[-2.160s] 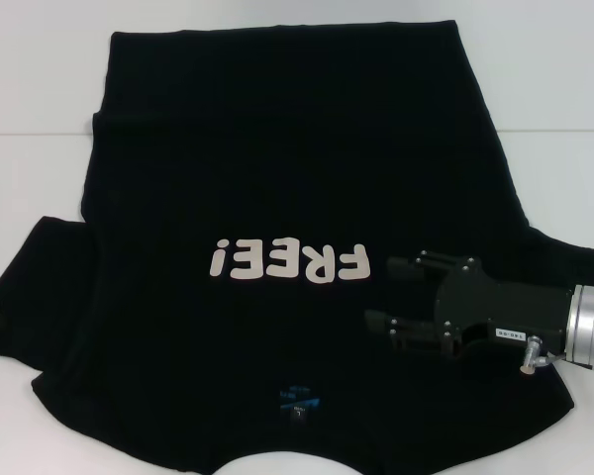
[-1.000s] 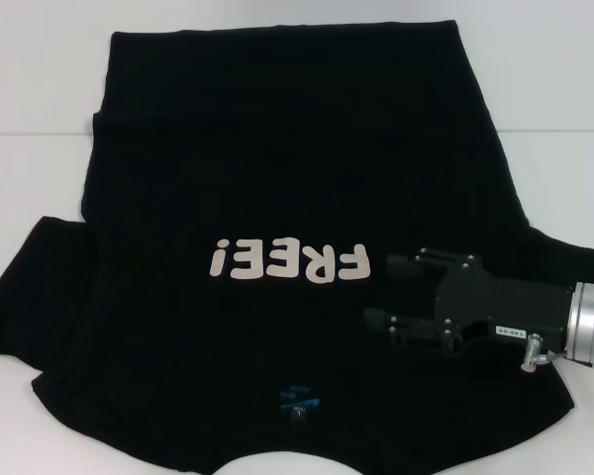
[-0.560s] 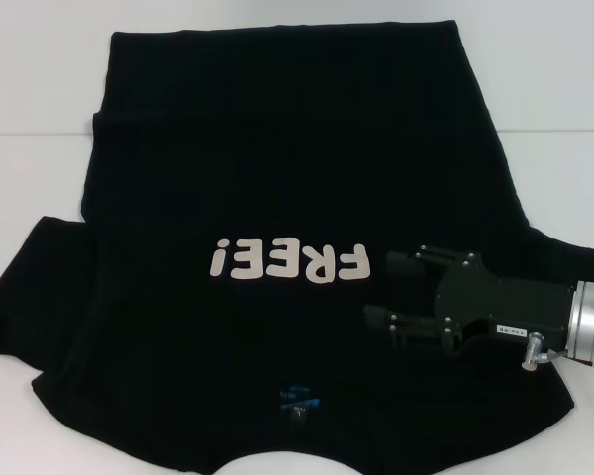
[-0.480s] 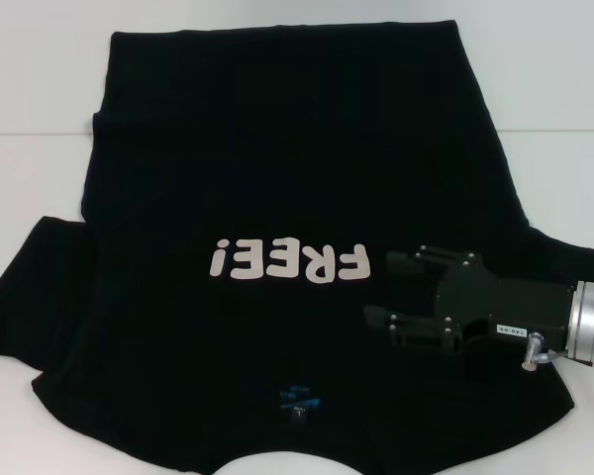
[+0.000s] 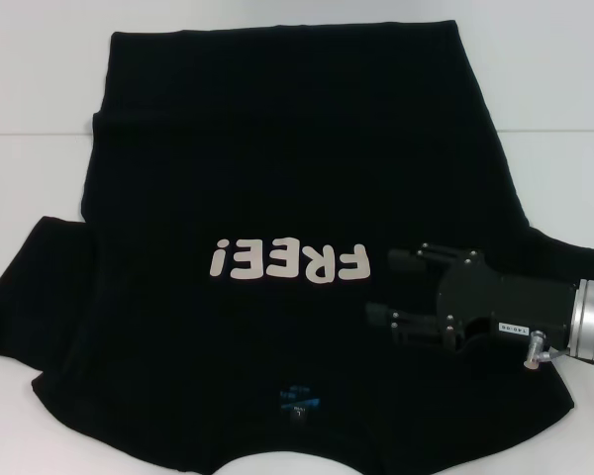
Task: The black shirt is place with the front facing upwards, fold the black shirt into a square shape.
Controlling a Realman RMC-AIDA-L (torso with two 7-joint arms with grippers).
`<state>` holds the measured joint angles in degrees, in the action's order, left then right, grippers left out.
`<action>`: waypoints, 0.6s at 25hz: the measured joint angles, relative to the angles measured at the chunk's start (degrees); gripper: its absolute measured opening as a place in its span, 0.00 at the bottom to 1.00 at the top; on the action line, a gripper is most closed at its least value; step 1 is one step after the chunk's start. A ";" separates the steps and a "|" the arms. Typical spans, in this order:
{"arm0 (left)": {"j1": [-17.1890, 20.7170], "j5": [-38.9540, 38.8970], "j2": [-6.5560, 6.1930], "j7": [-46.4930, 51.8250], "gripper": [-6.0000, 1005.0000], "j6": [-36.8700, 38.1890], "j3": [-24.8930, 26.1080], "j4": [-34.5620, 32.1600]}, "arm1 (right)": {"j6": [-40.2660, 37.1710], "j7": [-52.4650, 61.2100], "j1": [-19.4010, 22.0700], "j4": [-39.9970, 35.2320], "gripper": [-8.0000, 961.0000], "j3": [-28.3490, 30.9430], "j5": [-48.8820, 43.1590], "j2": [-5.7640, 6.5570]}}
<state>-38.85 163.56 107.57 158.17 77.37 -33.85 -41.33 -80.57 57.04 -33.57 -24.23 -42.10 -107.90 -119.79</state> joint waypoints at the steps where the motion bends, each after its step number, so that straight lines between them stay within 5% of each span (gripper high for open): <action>1: 0.06 -0.06 -0.02 -0.03 0.06 -0.03 0.11 -0.03 | 0.00 0.00 0.01 0.00 0.84 0.00 0.13 0.00; 15: 0.61 -4.13 -0.64 -2.13 0.10 3.90 7.08 -1.45 | 0.03 -0.30 0.02 -0.03 0.84 0.01 0.77 -0.01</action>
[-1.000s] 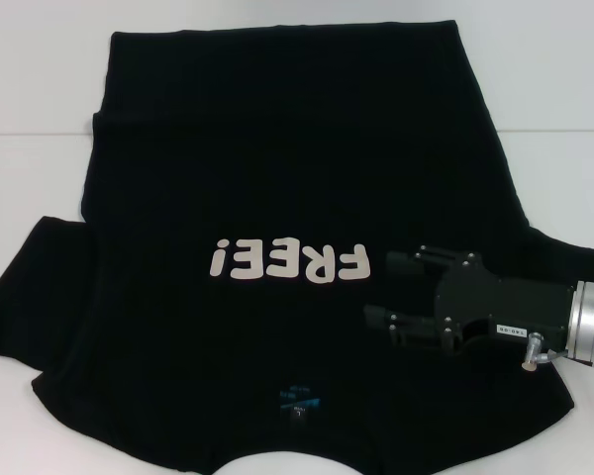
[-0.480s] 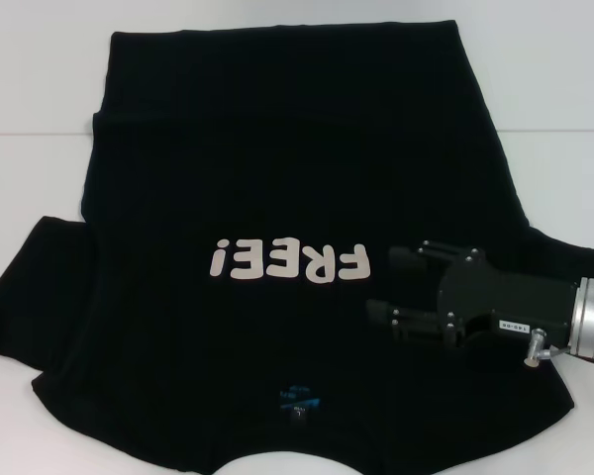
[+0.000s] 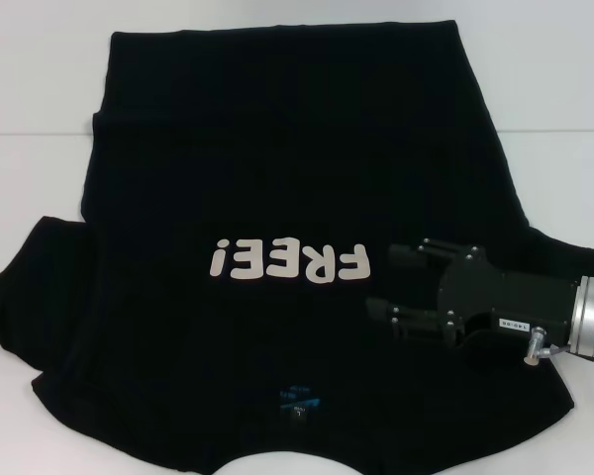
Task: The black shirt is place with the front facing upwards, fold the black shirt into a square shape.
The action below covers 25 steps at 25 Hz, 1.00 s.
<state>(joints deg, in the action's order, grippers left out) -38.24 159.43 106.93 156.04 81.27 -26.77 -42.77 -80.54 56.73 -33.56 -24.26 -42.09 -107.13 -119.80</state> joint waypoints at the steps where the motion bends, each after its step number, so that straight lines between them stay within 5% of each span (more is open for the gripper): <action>1: 0.01 -0.39 -0.02 -0.09 0.10 0.22 0.15 -0.04 | 0.01 -0.10 -0.01 0.00 0.84 0.00 0.01 -0.01; 25: 3.61 -10.73 -2.92 -0.34 0.17 5.31 4.33 -0.63 | 0.03 -0.13 0.34 0.00 0.84 -0.01 1.50 -0.09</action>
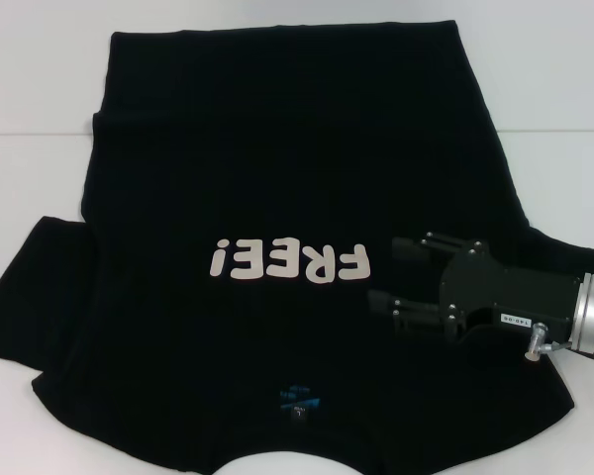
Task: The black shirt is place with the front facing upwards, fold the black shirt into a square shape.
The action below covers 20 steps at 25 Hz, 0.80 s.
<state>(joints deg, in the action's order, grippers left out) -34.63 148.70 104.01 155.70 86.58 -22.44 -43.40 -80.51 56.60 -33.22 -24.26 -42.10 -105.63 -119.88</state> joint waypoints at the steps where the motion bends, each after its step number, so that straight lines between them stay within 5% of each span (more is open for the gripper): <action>1: 0.05 0.17 -0.24 0.08 0.17 0.72 1.15 0.28 | -0.01 0.00 0.00 0.00 0.84 0.00 0.00 0.00; 13: 3.78 2.33 -0.89 5.23 0.20 4.78 6.89 0.61 | 0.00 0.00 0.00 0.00 0.84 0.00 -0.02 0.08; 20: 3.70 6.88 -0.36 7.20 0.59 2.01 6.64 0.60 | 0.00 0.00 -0.01 0.00 0.84 0.00 -0.02 0.06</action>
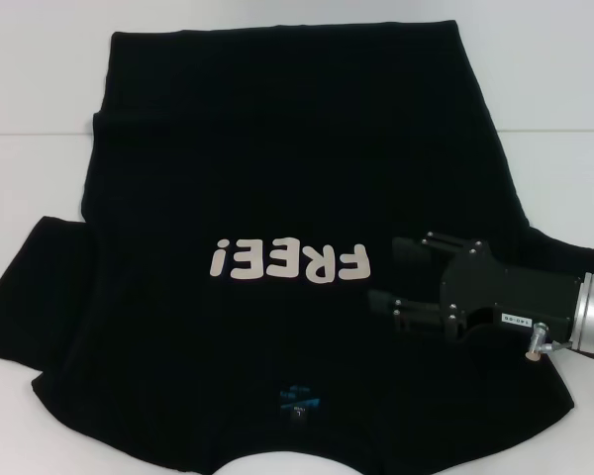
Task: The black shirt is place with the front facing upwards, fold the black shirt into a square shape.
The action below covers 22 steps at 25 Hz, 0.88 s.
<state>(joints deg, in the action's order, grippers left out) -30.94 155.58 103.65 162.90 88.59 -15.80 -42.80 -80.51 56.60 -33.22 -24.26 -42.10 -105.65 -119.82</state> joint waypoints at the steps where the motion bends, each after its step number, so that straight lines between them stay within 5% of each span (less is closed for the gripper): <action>1: -0.22 0.33 0.05 0.23 0.67 -0.40 -0.11 0.01 | 0.00 0.00 0.00 0.00 0.84 0.00 0.00 0.00; 7: -1.03 1.84 0.06 1.20 0.86 -3.01 -0.61 2.14 | 0.02 0.00 0.00 0.00 0.84 0.00 0.00 -0.06; 22: -1.59 1.96 0.97 1.08 0.88 -6.74 -0.81 3.87 | 0.55 -0.05 0.00 0.13 0.84 0.00 -0.01 -0.06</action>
<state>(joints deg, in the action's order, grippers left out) -32.52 157.54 104.62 163.99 81.85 -16.60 -38.92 -79.95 56.55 -33.22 -24.13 -42.10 -105.66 -119.89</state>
